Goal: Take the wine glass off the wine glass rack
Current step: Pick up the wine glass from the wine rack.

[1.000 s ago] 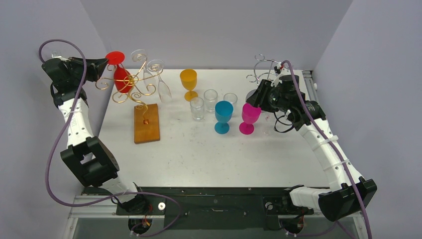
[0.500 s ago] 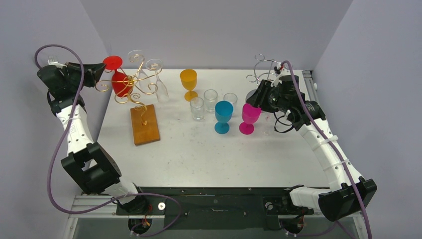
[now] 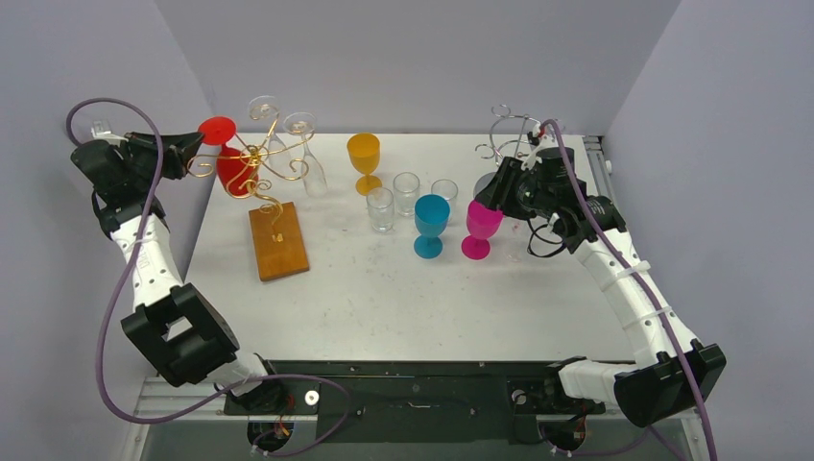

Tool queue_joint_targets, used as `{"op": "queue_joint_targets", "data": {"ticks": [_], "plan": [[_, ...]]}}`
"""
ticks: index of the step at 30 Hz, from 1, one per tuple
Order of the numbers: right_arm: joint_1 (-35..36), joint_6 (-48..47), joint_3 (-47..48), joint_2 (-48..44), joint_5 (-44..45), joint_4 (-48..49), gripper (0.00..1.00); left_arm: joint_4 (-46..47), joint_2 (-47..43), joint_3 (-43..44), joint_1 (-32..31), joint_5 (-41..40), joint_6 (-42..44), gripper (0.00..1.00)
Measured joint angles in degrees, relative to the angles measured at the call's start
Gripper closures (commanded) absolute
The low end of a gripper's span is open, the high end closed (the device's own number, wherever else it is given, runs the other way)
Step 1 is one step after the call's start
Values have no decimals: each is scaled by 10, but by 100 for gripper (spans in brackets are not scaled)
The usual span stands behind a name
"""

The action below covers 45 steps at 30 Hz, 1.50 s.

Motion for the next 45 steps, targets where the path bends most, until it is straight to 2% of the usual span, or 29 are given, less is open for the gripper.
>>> {"op": "queue_joint_targets", "data": {"ticks": [29, 45], "plan": [[4, 0, -9, 9, 3, 3, 59, 28, -100, -87, 36, -58, -13, 100], [8, 0, -10, 9, 4, 3, 59, -45, -145, -87, 38, -112, 38, 100]]}}
